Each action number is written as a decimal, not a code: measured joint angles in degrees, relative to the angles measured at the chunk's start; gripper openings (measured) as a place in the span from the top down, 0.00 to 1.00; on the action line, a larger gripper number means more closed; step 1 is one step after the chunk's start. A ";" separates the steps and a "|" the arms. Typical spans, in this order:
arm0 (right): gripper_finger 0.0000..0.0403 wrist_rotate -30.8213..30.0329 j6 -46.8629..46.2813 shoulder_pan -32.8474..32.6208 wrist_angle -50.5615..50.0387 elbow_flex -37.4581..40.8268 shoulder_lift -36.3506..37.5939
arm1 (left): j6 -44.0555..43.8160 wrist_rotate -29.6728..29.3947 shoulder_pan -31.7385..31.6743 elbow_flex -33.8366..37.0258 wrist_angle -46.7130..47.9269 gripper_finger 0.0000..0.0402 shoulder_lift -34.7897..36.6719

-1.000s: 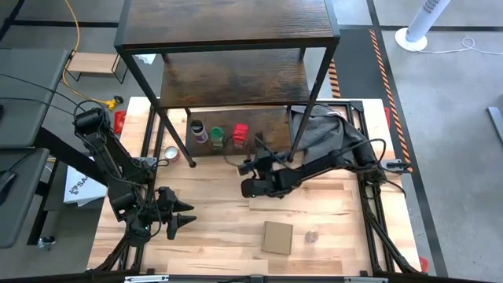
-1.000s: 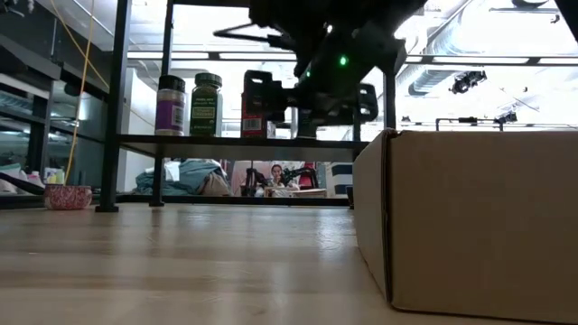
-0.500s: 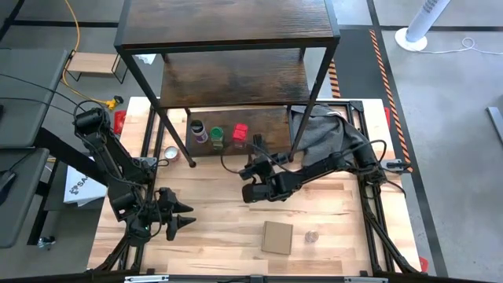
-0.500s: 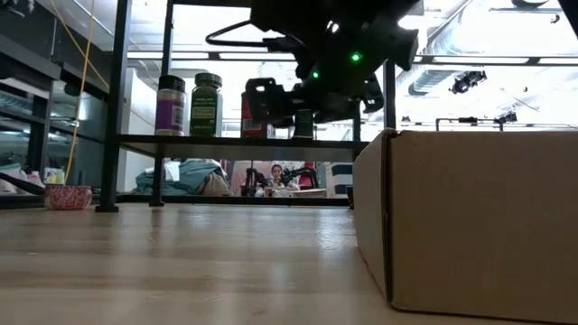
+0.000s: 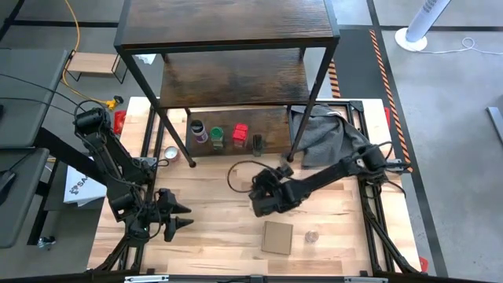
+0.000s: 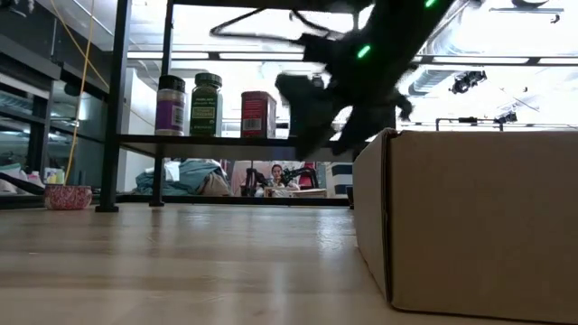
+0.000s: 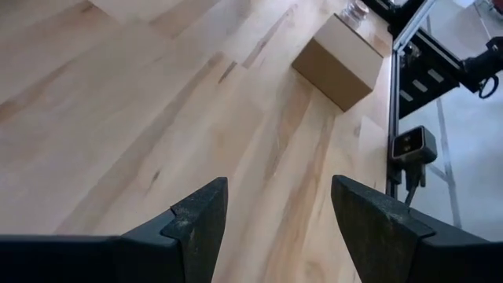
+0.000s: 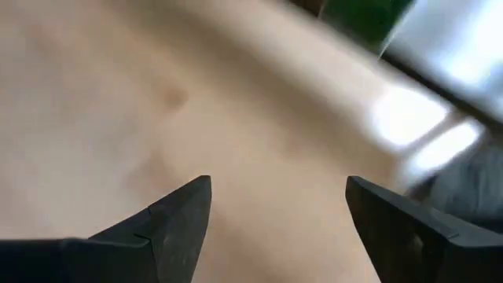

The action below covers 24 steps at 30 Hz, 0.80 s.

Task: Shelf spices
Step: Put the brown seasoning bottle on the shelf

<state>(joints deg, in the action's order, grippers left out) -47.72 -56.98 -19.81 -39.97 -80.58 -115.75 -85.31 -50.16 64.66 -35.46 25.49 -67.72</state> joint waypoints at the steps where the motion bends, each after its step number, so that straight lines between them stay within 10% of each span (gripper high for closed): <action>1: 0.28 2.65 -1.16 -1.08 -2.24 0.00 1.20 | -0.01 0.31 0.00 0.00 -0.10 0.45 -0.02; 11: 0.28 30.06 -12.21 -15.39 -17.76 0.00 19.90 | -4.58 2.61 -0.15 0.00 -0.59 0.45 -0.02; 24: 0.28 31.33 -25.08 -31.34 -23.10 0.07 18.85 | -6.67 6.87 -7.94 -0.02 -9.02 0.45 -5.06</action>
<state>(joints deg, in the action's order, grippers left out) -16.39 -82.06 -51.15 -63.08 -80.51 -96.90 -91.98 -43.29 56.73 -35.48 16.48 -72.79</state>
